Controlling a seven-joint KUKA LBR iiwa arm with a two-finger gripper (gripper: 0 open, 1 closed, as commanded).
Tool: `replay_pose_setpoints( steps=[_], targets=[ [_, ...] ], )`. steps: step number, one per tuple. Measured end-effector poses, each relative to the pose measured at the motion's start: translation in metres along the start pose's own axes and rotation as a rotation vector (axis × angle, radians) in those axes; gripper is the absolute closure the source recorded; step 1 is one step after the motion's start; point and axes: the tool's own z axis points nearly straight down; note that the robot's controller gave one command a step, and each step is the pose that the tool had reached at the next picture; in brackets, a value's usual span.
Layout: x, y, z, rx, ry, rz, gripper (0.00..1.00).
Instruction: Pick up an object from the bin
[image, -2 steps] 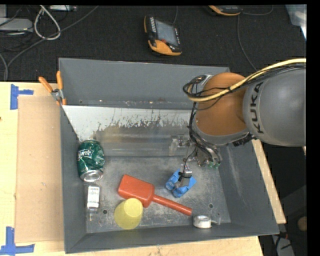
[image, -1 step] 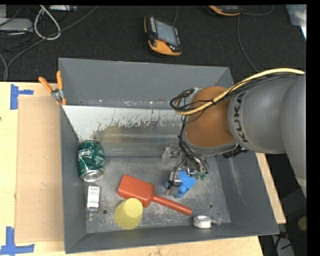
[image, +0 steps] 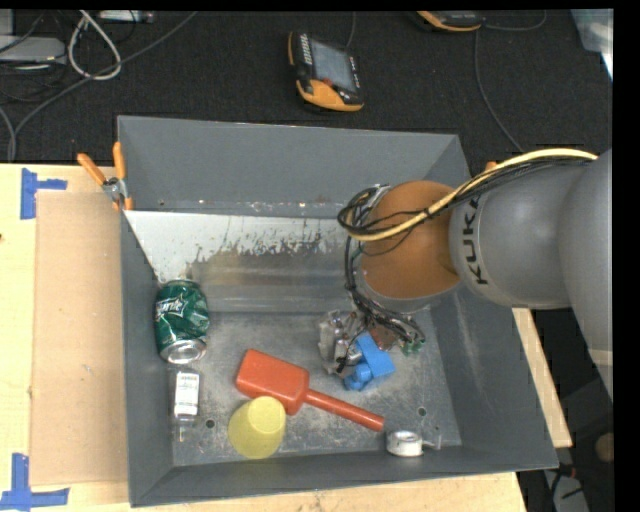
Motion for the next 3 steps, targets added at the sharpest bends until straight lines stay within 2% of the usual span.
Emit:
replay_pose_setpoints(
  steps=[2, 3],
  targets=[
    [0.001, -0.004, -0.001, -0.001, -0.001, -0.014, 1.0],
    [0.048, 0.013, -0.046, -0.002, 0.0, -0.184, 0.0]
  ],
)
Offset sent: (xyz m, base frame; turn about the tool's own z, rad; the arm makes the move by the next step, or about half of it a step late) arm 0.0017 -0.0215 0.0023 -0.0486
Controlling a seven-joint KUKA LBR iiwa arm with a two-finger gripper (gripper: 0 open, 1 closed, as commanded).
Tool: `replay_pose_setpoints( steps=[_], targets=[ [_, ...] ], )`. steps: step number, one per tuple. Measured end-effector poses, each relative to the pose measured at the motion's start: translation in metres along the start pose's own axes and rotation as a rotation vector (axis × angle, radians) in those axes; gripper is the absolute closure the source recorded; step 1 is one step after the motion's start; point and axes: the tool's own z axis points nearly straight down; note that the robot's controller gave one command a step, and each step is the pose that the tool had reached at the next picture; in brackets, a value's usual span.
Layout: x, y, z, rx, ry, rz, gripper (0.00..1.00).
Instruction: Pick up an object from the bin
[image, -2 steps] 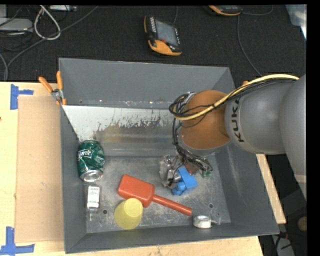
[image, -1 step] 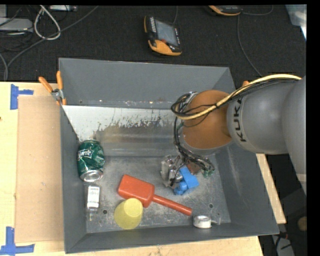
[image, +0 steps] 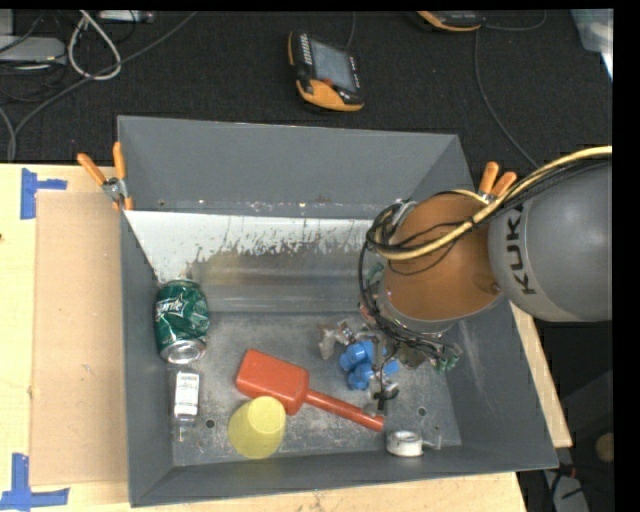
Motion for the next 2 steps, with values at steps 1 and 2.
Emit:
replay_pose_setpoints(
  steps=[1, 2],
  targets=[
    [0.0, 0.0, 0.0, 0.0, 0.001, 0.001, 0.0],
    [0.006, -0.03, 0.0, -0.001, 0.0, 0.017, 0.0]
  ],
)
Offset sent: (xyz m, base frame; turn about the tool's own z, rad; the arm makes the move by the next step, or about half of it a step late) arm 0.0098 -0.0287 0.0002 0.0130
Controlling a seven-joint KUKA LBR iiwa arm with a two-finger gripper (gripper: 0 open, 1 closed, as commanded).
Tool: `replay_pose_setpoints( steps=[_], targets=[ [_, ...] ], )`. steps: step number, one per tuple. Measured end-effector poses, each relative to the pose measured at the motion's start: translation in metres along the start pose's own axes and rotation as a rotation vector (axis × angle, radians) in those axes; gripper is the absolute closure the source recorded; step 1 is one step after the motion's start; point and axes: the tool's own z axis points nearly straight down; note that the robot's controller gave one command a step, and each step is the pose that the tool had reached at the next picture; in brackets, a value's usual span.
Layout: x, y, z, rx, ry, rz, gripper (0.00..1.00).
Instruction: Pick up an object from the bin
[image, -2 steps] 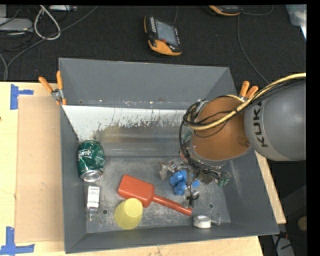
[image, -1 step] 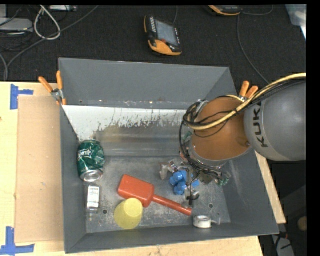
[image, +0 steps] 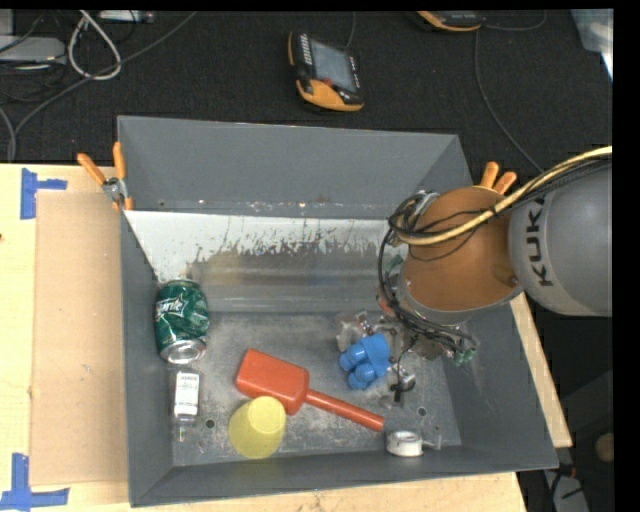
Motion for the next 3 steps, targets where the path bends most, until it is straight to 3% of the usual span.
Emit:
replay_pose_setpoints(
  steps=[1, 2, 3],
  targets=[
    [0.025, -0.006, 0.027, -0.004, 0.003, -0.156, 0.0],
    [0.007, -0.083, 0.016, 0.0, -0.002, 0.182, 0.0],
    [0.007, -0.085, 0.016, 0.001, -0.003, 0.183, 0.0]
  ],
)
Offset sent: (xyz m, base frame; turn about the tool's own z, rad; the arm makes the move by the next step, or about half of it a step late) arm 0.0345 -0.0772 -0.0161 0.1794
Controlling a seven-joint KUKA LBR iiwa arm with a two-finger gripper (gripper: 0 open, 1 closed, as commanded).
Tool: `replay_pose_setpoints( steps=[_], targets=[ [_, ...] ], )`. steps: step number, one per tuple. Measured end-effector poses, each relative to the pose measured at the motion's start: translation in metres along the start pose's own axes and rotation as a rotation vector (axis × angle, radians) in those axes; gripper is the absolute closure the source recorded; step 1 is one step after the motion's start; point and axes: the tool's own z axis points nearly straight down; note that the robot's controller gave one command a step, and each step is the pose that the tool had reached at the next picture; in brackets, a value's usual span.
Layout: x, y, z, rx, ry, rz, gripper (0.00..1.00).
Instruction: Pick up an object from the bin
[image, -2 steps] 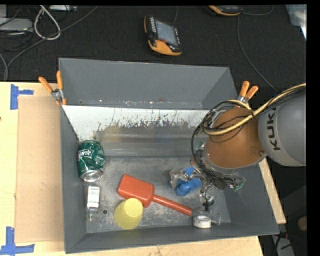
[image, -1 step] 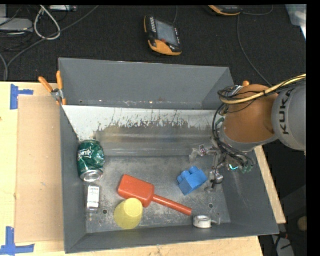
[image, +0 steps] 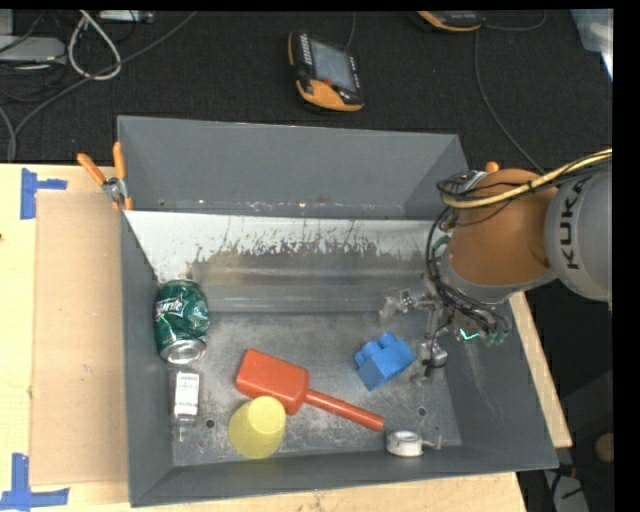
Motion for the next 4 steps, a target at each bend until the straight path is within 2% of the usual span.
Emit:
replay_pose_setpoints(
  steps=[1, 2, 3, 4],
  targets=[
    [-0.006, -0.016, -0.031, 0.002, -0.004, -0.399, 0.0],
    [0.013, -0.024, 0.034, -0.002, 0.001, -0.019, 0.0],
    [-0.001, -0.019, 0.042, -0.002, 0.003, -0.029, 0.0],
    [-0.013, 0.05, 0.039, -0.008, 0.006, -0.242, 0.0]
  ],
)
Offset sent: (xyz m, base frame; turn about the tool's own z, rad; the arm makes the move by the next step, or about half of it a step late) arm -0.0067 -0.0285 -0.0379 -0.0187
